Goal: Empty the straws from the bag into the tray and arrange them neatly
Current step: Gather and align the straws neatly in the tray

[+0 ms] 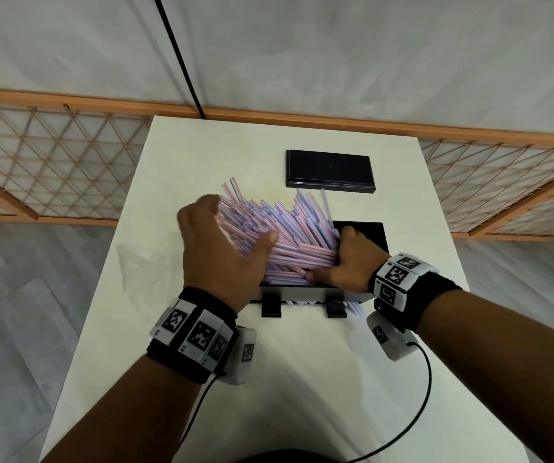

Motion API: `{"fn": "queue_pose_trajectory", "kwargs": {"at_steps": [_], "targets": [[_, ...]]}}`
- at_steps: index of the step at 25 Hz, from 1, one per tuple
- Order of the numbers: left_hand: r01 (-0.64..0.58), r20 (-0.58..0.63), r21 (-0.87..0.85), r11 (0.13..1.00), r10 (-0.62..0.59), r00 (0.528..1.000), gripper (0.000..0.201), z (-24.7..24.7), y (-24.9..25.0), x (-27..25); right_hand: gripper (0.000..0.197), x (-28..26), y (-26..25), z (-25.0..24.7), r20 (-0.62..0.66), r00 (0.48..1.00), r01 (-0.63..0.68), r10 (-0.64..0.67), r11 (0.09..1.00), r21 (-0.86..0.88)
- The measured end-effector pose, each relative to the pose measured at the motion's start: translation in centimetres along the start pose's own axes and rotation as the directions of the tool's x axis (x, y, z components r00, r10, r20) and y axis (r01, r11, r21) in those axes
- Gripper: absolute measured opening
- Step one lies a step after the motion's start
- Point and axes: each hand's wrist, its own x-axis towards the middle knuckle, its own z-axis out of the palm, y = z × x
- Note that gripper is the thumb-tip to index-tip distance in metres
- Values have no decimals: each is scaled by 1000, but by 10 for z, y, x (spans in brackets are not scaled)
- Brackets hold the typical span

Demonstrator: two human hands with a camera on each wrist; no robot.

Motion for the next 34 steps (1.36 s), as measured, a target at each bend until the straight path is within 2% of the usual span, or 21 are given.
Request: {"fn": "queue_pose_trajectory", "kwargs": {"at_steps": [1,2,3,4,5,6,8,10,13,15,19,23,25,27,29,31,34], "targets": [[110,-31,-45,993,-111,993,91,1,0,-1,110,-1,0,2,-6,1000,12,-12,1000,14],[247,-10,-128,960,-250,968,96,6,-3,1,102,-2,-1,4,-15,1000,22,-21,999,33],[382,54,-263,886,-382,923,100,10,-3,3,92,-3,-2,6,-34,999,40,-38,998,50],[483,141,-419,769,-470,871,103,14,-3,6,84,-4,-3,8,-54,997,60,-57,996,58],[535,226,-537,652,-499,836,101,19,-4,8,78,-4,-4,9,-70,995,74,-70,995,67],[546,282,-600,584,-485,828,90,23,-7,11,74,-4,-6,9,-81,994,78,-72,994,77],[513,303,-639,573,-427,852,63,28,-5,14,72,-4,-8,9,-88,994,71,-63,994,86],[500,301,-640,584,-408,862,66,30,-2,17,65,-2,-12,8,-90,993,82,-75,994,72],[526,280,-674,518,-479,832,69,29,3,20,50,-2,-21,5,-149,975,184,-166,976,116],[534,266,-712,457,-528,807,60,27,6,20,46,-6,-30,2,-218,943,286,-252,947,143],[501,268,-783,368,-527,806,58,24,8,20,46,-10,-45,-2,-316,865,450,-389,881,149],[522,289,-793,315,-560,776,83,22,7,18,65,-9,-31,-6,-247,917,348,-314,931,110],[532,297,-792,300,-571,765,90,22,5,19,72,-12,-18,-9,-253,950,219,-182,967,128],[547,311,-784,294,-575,756,94,23,4,20,85,-14,-9,-11,-185,982,56,-37,994,97],[535,316,-800,271,-569,759,91,23,3,24,96,-9,-6,-7,-79,997,-15,18,999,34],[522,334,-811,265,-521,785,82,26,0,31,96,-5,-6,-1,-16,1000,-12,13,999,48],[504,378,-820,270,-406,832,64,26,-9,43,88,-1,-14,3,-47,998,54,-48,990,128]]}}
